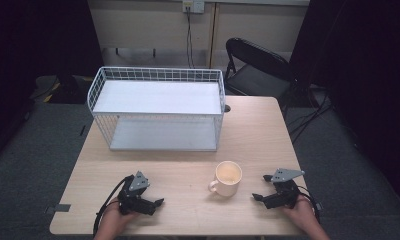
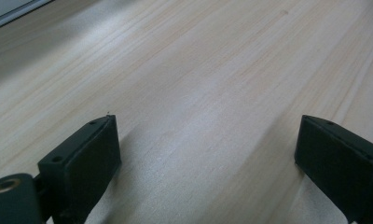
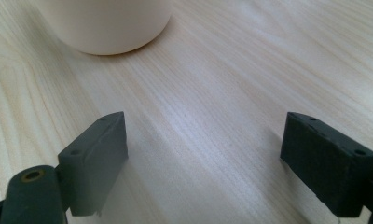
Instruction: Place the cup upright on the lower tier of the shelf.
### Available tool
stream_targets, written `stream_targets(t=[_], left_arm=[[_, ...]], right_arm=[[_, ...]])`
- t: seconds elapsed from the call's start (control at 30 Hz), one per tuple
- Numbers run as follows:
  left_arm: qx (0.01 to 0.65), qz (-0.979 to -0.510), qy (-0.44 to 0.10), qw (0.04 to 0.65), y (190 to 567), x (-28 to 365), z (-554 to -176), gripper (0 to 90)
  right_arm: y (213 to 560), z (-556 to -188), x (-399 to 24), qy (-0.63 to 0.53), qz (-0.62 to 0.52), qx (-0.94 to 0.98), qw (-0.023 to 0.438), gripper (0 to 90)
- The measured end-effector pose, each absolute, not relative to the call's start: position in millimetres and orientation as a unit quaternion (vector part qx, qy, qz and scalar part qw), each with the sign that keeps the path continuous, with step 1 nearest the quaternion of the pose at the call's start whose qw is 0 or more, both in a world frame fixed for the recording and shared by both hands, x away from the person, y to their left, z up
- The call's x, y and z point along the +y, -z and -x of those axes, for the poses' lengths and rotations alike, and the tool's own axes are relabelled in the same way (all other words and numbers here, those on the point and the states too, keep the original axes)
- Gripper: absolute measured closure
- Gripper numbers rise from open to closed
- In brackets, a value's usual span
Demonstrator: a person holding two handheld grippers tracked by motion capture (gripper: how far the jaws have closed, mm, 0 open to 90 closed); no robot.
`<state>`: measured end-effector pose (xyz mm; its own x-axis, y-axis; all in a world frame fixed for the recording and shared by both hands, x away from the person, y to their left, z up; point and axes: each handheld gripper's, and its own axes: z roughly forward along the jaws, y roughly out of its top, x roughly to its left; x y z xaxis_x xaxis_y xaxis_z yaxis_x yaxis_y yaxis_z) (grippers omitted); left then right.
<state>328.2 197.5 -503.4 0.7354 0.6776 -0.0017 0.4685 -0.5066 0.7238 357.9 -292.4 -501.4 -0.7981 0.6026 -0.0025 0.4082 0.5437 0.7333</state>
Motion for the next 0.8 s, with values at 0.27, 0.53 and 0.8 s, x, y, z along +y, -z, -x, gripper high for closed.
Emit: stream_targets(t=[0.27, 0.53, 0.8], left_arm=[[0.339, -0.855, -0.142, 0.365, 503, 198, -328, 4.8], [0.352, -0.851, -0.147, 0.361, 504, 197, -328, 2.1], [0.353, -0.851, -0.147, 0.360, 504, 197, -328, 1.8]], right_arm=[[501, -356, -292, -0.378, -0.299, 0.867, 0.131, 13.9], [495, -358, -291, -0.345, -0.301, 0.881, 0.118, 14.0], [484, -360, -289, -0.340, -0.303, 0.884, 0.105, 13.8]])
